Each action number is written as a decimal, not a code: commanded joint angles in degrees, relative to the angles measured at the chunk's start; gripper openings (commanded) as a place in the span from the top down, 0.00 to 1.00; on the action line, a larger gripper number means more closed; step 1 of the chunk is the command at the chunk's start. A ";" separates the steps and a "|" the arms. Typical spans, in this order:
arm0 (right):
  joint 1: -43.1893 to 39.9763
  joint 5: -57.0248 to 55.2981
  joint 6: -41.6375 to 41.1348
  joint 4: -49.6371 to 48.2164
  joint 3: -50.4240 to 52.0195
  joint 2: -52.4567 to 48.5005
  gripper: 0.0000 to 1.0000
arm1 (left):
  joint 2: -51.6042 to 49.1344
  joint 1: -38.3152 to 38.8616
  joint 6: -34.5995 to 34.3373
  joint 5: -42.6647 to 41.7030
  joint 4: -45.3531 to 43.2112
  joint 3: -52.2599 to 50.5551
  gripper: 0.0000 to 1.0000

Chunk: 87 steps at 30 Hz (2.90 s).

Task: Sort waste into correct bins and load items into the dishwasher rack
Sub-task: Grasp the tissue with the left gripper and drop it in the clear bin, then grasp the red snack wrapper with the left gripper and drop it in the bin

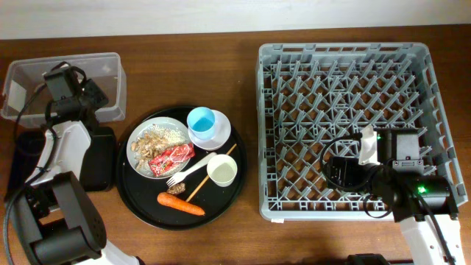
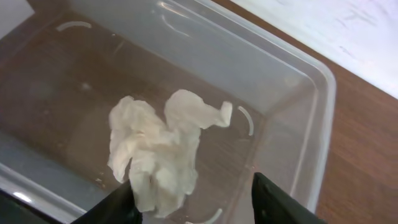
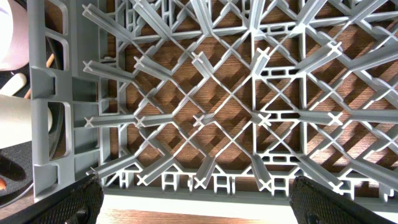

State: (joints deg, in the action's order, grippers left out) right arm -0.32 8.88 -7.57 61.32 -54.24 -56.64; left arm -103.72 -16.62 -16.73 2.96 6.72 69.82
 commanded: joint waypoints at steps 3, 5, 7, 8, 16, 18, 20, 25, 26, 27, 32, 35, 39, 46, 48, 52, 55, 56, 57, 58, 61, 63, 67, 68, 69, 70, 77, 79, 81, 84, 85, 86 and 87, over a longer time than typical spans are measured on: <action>0.31 -0.72 -0.26 0.07 -1.16 0.00 0.01 | -0.44 0.07 0.26 -7.98 1.27 1.38 0.41; 0.31 -0.72 -0.26 0.04 -1.16 -0.33 0.01 | -0.44 0.24 0.26 -8.33 5.62 1.38 0.40; 0.31 -0.72 -0.26 0.26 -1.16 -1.42 0.01 | -0.44 0.22 0.26 -8.13 10.21 1.38 0.41; 0.31 -0.72 -0.26 0.50 -1.16 -1.92 0.01 | -0.44 0.22 0.26 -8.13 11.26 1.38 0.41; 0.31 -0.72 -0.26 2.16 -1.16 -4.48 0.01 | 2.01 0.22 0.26 -9.84 12.48 1.40 0.46; 0.31 -0.72 -0.26 2.16 -1.16 -4.48 0.01 | 4.57 0.24 0.26 -9.86 13.25 1.40 0.50; 0.31 -0.72 -0.26 2.14 -1.16 -4.48 0.01 | 6.99 0.68 0.28 -9.57 15.89 1.40 0.48; 0.31 -0.70 -0.26 2.27 -1.16 -4.48 0.01 | 6.19 1.42 -1.62 -16.26 15.69 1.38 0.32; 0.31 -0.70 -0.26 2.21 -1.16 -4.48 0.01 | 6.19 1.46 -1.66 -15.43 15.69 1.38 0.32; 0.31 -0.70 -0.26 2.36 -1.16 -4.48 0.01 | 6.19 1.49 -1.68 -16.44 16.15 1.38 0.32; 0.31 -0.68 -0.26 2.40 -1.16 -4.48 0.01 | 7.48 2.71 -1.57 -24.61 25.05 1.38 0.45; 0.31 -0.52 -0.26 2.40 -1.16 -4.48 0.01 | 10.45 6.21 0.55 -23.54 37.20 1.38 0.35; 0.31 -0.50 -0.26 2.84 -1.16 -4.48 0.01 | 11.43 14.49 0.55 -8.57 53.70 1.18 0.20; 0.31 -0.52 -0.24 2.84 -1.16 -4.48 0.01 | 11.43 21.51 3.37 4.55 47.87 -5.22 0.16; 0.31 -0.52 -0.26 2.84 -1.16 -4.48 0.01 | 11.43 21.51 3.37 4.33 44.65 -6.14 0.16; 0.31 -0.52 -0.24 2.84 -1.16 -4.48 0.01 | 10.38 21.51 3.61 1.99 41.48 -8.20 0.23; 0.31 -0.52 -0.26 2.84 -1.16 -4.48 0.01 | 8.79 21.51 3.56 -0.63 41.51 -8.20 0.30; 0.31 -0.52 -0.24 2.84 -1.16 -4.48 0.01 | 7.76 21.51 3.56 -0.63 41.48 -8.20 0.30; 0.31 -0.52 -0.26 2.84 -1.16 -4.48 0.01 | 6.86 21.51 3.56 -0.66 41.48 -8.20 0.34; 0.31 -0.52 -0.26 2.86 -1.16 -4.48 0.01 | 6.21 21.51 3.58 -0.63 41.46 -8.20 0.34; 0.31 -0.52 -0.26 2.86 -1.16 -4.48 0.01 | 5.49 21.51 3.56 -0.63 41.40 -8.22 0.38; 0.31 -0.52 -0.26 2.86 -1.16 -4.48 0.01 | 4.24 21.51 3.56 -0.63 40.52 -8.22 0.38; 0.31 -0.52 -0.24 2.86 -1.16 -4.48 0.01 | 3.21 21.51 3.56 -0.61 40.11 -8.24 0.57; 0.31 -0.52 -0.26 2.89 -1.16 -4.48 0.01 | 3.21 21.51 3.56 -0.61 40.02 -8.24 0.68; 0.31 -0.52 -0.24 2.99 -1.16 -4.48 0.01 | 3.23 21.51 3.56 -0.61 40.02 -8.22 0.82; 0.31 -0.52 -0.24 3.06 -1.16 -4.48 0.02 | 3.23 21.51 3.56 -0.61 40.06 -8.02 0.92; 0.31 -0.52 -0.24 3.06 -1.16 -4.48 0.01 | 3.23 21.44 3.58 -0.13 48.41 2.08 1.00; 0.31 -0.52 -0.24 3.06 -1.16 -4.48 0.01 | 3.23 21.33 3.58 1.73 52.72 6.88 1.00; 0.31 -0.52 -0.24 3.04 -1.16 -4.48 0.01 | 3.23 20.52 3.58 5.66 56.50 13.09 1.00; 0.31 -0.52 -0.26 3.04 -1.16 -4.48 0.01 | 3.23 16.44 3.50 7.58 52.52 20.37 1.00; 0.31 -0.52 -0.24 3.04 -1.16 -4.48 0.01 | 3.23 14.60 3.50 7.58 49.11 20.74 1.00; 0.31 -0.52 -0.24 3.04 -1.16 -4.48 0.01 | 3.19 12.33 3.50 7.61 44.68 20.68 1.00; 0.31 -0.52 -0.26 3.04 -1.16 -4.48 0.01 | 2.69 9.73 3.04 7.58 40.61 20.65 1.00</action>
State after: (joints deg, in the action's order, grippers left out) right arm -0.32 8.91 -7.57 64.42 -54.33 -61.08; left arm -100.40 -2.28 -13.06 9.06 52.29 89.78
